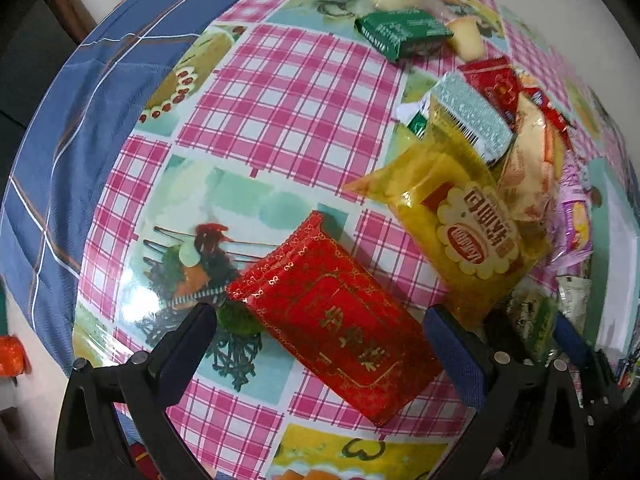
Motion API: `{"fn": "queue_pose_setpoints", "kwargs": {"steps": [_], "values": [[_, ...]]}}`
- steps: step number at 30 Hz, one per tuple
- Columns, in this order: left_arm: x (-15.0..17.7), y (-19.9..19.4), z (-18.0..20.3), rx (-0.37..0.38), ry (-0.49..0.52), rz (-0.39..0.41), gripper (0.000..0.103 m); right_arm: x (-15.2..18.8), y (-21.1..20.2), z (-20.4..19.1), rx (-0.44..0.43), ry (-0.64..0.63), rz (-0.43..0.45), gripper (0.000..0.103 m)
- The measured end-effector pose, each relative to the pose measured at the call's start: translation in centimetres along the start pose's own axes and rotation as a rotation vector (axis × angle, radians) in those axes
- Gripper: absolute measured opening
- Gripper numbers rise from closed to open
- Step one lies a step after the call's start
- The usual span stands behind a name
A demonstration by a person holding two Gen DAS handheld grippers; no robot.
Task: Organize snacks
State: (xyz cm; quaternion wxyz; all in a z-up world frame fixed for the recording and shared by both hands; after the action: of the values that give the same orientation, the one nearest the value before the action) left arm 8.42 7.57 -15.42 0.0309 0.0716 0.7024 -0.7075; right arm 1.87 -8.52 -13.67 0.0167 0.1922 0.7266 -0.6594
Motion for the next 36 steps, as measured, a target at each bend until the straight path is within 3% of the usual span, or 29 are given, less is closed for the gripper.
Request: {"fn": "queue_pose_setpoints", "kwargs": {"steps": [7,11,17,28,36], "values": [[1.1,2.3,2.0,-0.011,0.007,-0.040,0.102,0.2,-0.1,-0.2,0.013,-0.025,-0.003,0.076],[1.9,2.7,1.8,-0.041,0.011,-0.048,0.102,1.0,-0.3,0.0,0.014,-0.034,-0.006,0.065],[3.0,4.0,1.3,-0.060,-0.007,-0.052,0.099,2.1,-0.2,0.6,0.006,-0.029,-0.022,0.064],[4.0,1.0,2.9,-0.064,0.053,-0.026,0.051,3.3,-1.1,2.2,-0.028,0.001,-0.031,0.060],[3.5,-1.0,1.9,-0.025,0.037,-0.016,0.048,3.5,-2.8,3.4,-0.060,0.013,0.005,0.059]]}}
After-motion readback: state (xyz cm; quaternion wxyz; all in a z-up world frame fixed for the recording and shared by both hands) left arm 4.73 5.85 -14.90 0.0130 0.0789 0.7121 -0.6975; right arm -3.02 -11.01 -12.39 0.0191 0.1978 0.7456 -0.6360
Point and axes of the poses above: each gripper's, at about its wrist camera, not at the fingertips, and y roughly the way its jaws point, z to its right, x to its underside, the point moved 5 cm from there along y, roughly the way its jaws point, and after that the axes turned 3 degrees about -x, right-handed, at the moved point
